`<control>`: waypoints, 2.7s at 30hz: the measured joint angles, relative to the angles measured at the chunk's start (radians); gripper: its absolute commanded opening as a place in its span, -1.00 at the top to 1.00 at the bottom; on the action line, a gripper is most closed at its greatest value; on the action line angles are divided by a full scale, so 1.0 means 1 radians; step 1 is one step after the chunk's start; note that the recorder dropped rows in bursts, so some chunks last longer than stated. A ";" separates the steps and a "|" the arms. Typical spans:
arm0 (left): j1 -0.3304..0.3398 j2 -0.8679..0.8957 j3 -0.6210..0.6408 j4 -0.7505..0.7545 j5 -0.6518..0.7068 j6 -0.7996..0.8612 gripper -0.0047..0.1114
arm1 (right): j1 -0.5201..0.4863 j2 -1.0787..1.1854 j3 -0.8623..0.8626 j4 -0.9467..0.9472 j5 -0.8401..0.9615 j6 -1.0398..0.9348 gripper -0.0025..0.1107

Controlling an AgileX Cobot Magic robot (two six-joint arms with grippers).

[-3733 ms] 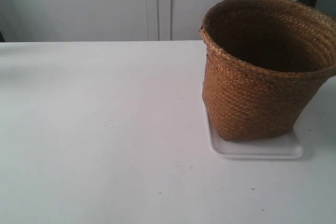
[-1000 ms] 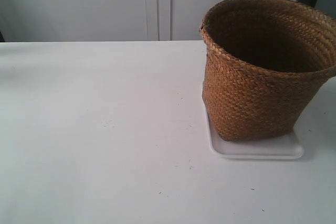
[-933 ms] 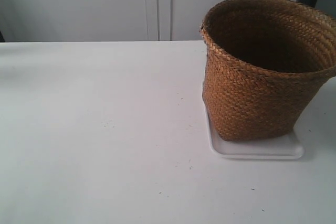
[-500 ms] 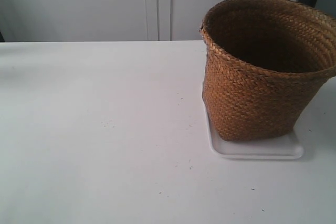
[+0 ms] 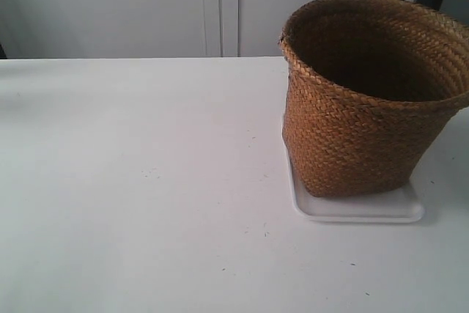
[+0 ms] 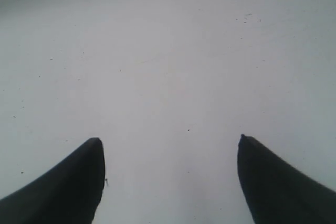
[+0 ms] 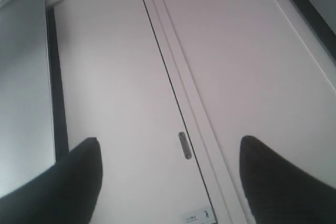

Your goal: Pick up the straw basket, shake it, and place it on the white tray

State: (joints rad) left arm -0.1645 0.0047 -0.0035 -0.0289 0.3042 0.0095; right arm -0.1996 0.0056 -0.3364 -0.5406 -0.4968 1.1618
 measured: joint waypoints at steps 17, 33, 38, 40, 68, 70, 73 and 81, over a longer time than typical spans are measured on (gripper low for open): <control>0.000 0.000 0.000 0.000 0.000 0.000 -0.36 | 0.160 -0.001 0.168 0.820 0.497 -1.249 -0.25; 0.000 0.000 0.000 0.000 0.000 0.000 -0.36 | 0.165 -0.001 0.331 0.831 0.784 -1.311 -0.25; 0.000 0.000 0.000 0.000 0.000 0.000 -0.36 | 0.165 -0.001 0.335 0.785 0.859 -1.322 -0.25; 0.000 0.000 0.000 0.000 0.000 0.000 -0.36 | 0.165 -0.001 0.335 0.781 0.863 -1.327 -0.25; 0.000 0.000 0.000 0.000 0.000 0.000 -0.36 | 0.165 -0.001 0.335 0.778 0.865 -1.329 -0.25; 0.000 0.000 0.000 0.000 0.000 0.000 -0.36 | 0.165 -0.001 0.335 0.778 0.867 -1.329 -0.25; 0.000 0.000 0.000 0.000 0.000 0.000 -0.36 | 0.165 -0.001 0.335 0.778 0.867 -1.329 -0.25; 0.000 0.000 0.000 0.000 0.000 0.000 -0.36 | 0.165 -0.001 0.335 0.778 0.867 -1.329 -0.25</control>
State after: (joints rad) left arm -0.1645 0.0047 -0.0035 -0.0289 0.3042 0.0095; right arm -0.0350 0.0050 -0.0013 0.2378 0.3699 -0.1672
